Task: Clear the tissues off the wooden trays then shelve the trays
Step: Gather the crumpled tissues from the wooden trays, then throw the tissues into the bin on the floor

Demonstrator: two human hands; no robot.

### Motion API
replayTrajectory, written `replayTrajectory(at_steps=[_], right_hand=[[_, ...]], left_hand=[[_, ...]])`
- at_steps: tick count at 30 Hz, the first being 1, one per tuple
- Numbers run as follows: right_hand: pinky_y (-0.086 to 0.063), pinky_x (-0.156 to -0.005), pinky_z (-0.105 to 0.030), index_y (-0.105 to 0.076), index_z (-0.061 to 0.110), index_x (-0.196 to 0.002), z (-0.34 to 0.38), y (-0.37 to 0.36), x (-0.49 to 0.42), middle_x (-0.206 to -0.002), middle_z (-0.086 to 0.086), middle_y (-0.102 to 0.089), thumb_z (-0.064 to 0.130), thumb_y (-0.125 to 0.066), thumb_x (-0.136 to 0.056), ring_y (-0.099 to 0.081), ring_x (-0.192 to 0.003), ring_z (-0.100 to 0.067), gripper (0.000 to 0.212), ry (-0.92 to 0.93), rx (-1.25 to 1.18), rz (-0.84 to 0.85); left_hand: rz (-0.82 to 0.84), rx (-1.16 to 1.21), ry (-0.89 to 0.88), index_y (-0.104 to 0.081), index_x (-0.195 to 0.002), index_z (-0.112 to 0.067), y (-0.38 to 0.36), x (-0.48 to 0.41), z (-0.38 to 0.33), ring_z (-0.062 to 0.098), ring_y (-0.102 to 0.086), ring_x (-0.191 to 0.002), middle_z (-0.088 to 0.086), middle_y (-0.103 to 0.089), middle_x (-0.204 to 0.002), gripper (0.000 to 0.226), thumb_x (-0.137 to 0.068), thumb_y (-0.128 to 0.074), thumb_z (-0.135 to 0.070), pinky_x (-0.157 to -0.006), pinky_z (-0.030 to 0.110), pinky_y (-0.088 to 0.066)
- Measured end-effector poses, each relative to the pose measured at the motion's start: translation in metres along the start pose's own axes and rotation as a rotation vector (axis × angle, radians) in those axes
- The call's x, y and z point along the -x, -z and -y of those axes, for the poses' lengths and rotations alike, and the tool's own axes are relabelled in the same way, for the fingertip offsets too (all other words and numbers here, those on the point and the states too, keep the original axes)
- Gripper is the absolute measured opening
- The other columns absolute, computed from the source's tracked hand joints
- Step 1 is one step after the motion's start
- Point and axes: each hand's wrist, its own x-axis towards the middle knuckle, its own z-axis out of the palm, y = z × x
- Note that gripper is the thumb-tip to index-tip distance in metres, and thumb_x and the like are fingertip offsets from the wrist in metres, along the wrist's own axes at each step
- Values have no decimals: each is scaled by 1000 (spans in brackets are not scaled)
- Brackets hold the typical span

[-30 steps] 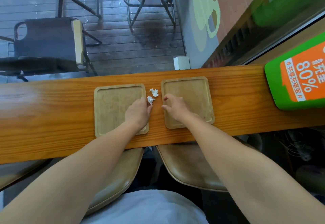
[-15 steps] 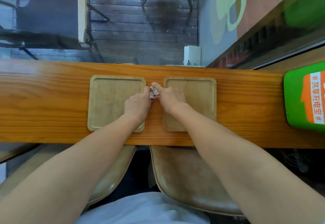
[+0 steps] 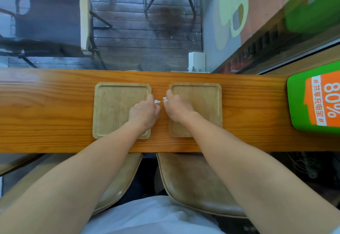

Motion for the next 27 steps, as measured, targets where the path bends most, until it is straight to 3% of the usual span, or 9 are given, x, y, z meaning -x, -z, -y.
replayTrajectory(at_steps=[3,9,13,17,20,23,27], right_hand=[[-48,-60,-39,-46,14,-110,7,8,20,-91,-7,-61,29,-41,-99,-59,-76,-26,19,-48,-144,-48],[-41,-54,-31,-46,16,-91,21,22,67,-78,-3,-55,19,-55,-91,-56,-69,-22,10,-148,-250,-135],[-46,-56,-33,-47,18,-87,28,19,100,-82,-5,-56,17,-48,-94,-56,-70,-23,7,-215,-257,-122],[-38,-54,-33,-41,23,-73,30,8,130,-83,-1,-52,23,-41,-95,-51,-68,-19,21,-284,-244,-101],[-40,-56,-34,-44,23,-71,29,6,149,-80,1,-51,25,-40,-98,-51,-69,-18,26,-286,-216,-122],[-43,-55,-34,-49,21,-71,27,7,167,-78,-1,-53,35,-40,-99,-53,-67,-18,33,-259,-185,-188],[-42,-58,-35,-47,22,-65,22,9,201,-73,0,-51,40,-35,-99,-56,-68,-24,41,-235,-203,-299]], left_hand=[[-4,7,-28,-46,-93,-17,14,11,1,31,-60,-71,8,-63,-79,30,-96,-28,-40,-62,41,-50],[37,32,-84,-50,-68,-22,37,36,17,27,-57,-65,5,-61,-70,40,-92,-29,-47,-57,35,-44],[75,122,-133,-43,-62,-26,43,52,31,23,-53,-62,-2,-53,-63,36,-91,-36,-45,-53,33,-40],[138,161,-126,-52,-71,-19,45,65,34,25,-56,-66,4,-57,-71,30,-91,-41,-38,-57,34,-43],[173,153,-145,-58,-67,-15,51,75,31,25,-59,-65,7,-63,-72,32,-89,-44,-32,-58,33,-48],[125,126,-170,-58,-62,-16,57,92,23,22,-58,-61,4,-62,-67,37,-89,-41,-35,-53,31,-43],[56,75,-230,-61,-68,-14,62,120,-2,24,-58,-65,5,-61,-70,45,-95,-38,-41,-60,35,-48]])
